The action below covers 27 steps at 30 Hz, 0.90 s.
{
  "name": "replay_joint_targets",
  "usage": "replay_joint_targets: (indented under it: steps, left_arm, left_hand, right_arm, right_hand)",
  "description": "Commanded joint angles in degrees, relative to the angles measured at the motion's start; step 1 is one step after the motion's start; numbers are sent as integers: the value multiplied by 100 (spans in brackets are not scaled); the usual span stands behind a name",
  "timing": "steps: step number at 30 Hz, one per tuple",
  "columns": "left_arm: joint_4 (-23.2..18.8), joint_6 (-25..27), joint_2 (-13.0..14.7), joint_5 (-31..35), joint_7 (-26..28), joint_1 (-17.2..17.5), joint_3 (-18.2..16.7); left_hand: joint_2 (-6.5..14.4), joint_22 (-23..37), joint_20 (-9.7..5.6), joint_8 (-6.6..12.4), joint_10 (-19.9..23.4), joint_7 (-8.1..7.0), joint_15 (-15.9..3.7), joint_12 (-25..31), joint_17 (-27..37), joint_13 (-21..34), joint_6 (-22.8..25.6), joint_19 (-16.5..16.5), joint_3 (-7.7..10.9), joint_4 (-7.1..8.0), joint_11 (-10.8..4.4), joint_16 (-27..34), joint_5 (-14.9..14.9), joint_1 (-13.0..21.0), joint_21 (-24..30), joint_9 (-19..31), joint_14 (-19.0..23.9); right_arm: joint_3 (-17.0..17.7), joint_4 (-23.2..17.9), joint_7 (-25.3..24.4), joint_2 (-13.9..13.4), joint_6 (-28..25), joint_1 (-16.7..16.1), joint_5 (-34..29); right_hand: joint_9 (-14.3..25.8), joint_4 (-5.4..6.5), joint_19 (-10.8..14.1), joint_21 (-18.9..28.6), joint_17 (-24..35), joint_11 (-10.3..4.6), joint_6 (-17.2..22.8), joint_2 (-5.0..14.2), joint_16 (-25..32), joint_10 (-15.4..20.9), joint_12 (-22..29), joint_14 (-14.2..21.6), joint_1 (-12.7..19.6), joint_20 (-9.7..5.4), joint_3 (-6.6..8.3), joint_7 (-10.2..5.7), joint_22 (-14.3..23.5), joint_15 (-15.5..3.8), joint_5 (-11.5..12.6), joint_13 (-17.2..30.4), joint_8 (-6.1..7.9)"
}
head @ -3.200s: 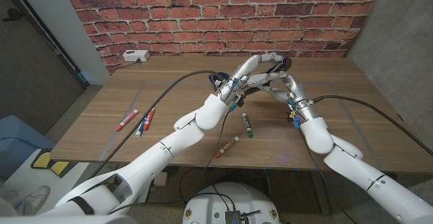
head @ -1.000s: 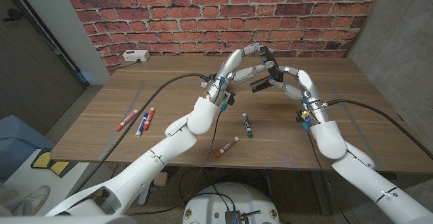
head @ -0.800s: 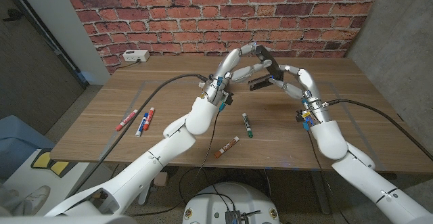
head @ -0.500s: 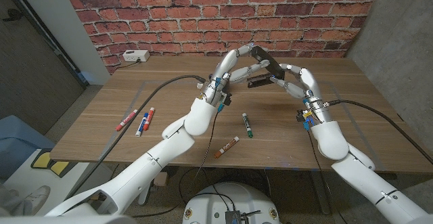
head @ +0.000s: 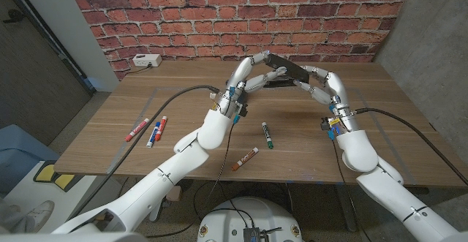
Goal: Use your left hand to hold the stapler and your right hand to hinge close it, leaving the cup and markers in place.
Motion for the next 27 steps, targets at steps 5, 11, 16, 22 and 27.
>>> replay_joint_targets:
  steps: [5, 11, 16, 22, 27]
  left_arm:
    - [29, -34, 38, -112, 1, 60, -85]
    - [1, 1, 76, -140, 17, 125, -133]
    - [-58, 48, 104, -142, 62, 202, -180]
    - [-99, 102, 110, -173, 103, 290, -201]
    - [-129, 128, 126, -193, 137, 355, -226]
  left_hand:
    - [528, 29, -9, 46, 13, -164, -967, -18, 6, 33, 206, 35, 660, 289, 28, 33, 64, 585, 30, 24, 51]
    - [524, 28, -61, 38, 7, -157, -956, -31, 0, 49, 192, 5, 660, 290, 37, 26, 65, 582, 16, 26, 42]
    - [446, 28, -70, 25, -11, -146, -899, -56, 1, 78, 169, 9, 553, 370, 59, 25, 37, 431, 16, 30, 27]
    - [391, 27, -55, -8, -51, -151, -889, -86, -9, 95, 98, 4, 486, 392, 67, 9, 28, 348, 12, 32, -4]
    - [367, 27, -60, -40, -111, -158, -903, -123, -24, 106, 30, 7, 458, 397, 75, -11, 30, 303, 11, 34, -23]
  right_arm:
    - [12, 53, 192, 157, 83, 15, 412]
    - [31, 11, 207, 189, 83, -6, 450]
    - [42, -3, 211, 224, 78, -19, 484]
    - [45, 4, 236, 268, 108, -26, 574]
    - [61, -9, 242, 287, 112, -49, 615]
  right_hand:
    - [21, 113, 5, 28, 18, -628, 57, 406, -20, 669, 177, 74, 330, -43, 59, 14, 26, -1088, 31, 1184, 41]
    - [22, 112, 1, 28, 24, -635, 59, 408, -21, 667, 181, 89, 334, -54, 60, 26, 27, -1092, 32, 1188, 42]
    - [23, 112, -1, 28, 29, -638, 54, 408, -27, 658, 184, 95, 335, -59, 59, 20, 28, -1092, 32, 1193, 40]
    - [25, 110, 8, 33, 33, -629, 66, 409, -37, 665, 186, 104, 340, -51, 61, 27, 28, -1094, 32, 1186, 46]
    - [26, 110, -6, 28, 37, -639, 50, 407, -45, 651, 186, 102, 341, -77, 59, 26, 29, -1092, 32, 1191, 40]
